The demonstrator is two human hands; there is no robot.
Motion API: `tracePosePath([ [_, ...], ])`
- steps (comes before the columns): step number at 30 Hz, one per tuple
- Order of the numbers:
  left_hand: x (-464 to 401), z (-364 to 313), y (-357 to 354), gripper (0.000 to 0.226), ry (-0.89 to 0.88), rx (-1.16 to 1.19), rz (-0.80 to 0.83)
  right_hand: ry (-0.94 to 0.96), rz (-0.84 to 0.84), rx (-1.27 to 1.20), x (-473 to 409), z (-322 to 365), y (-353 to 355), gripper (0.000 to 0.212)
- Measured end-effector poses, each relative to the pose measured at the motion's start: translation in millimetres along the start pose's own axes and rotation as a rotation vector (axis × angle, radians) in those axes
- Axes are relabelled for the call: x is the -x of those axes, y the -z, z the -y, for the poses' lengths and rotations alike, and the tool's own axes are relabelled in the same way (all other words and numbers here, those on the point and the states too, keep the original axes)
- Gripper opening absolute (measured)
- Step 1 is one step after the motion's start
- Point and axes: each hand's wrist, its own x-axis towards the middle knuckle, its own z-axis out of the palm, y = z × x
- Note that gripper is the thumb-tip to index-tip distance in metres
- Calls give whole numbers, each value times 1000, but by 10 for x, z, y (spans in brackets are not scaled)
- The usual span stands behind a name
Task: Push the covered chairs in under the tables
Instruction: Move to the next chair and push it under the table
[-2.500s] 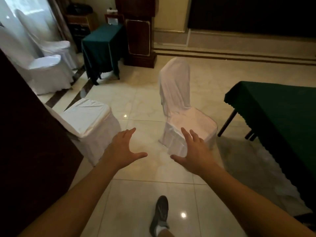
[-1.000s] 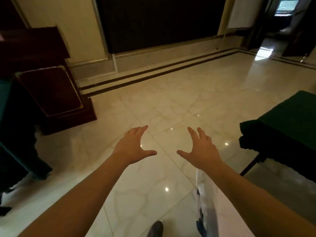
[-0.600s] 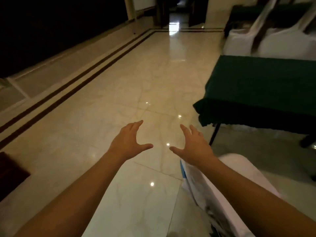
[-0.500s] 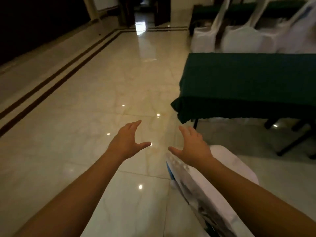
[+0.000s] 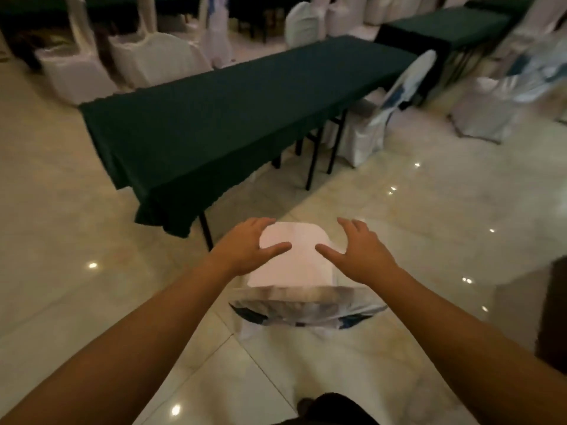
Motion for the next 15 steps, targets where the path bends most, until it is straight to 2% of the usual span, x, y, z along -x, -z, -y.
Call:
tracePosePath([
  [4,192,2,-191,94,-126,44,215,-112,72,-93,635,-125,-41,106],
  [7,388,54,-331,102,-209,-6,299,-159,114,-127,968,-253,-166,113],
  [9,480,79,-420,102,-244,-39,334,-140,115,-99,1089,-356,-268,103],
  [11,536,114,-519,93,-260,-92,343,-89,88,-30,1122,-434,-366,86],
  [15,562,131,-711,68,-239,-124,239,-45,74,76,985,-556,-474,72],
])
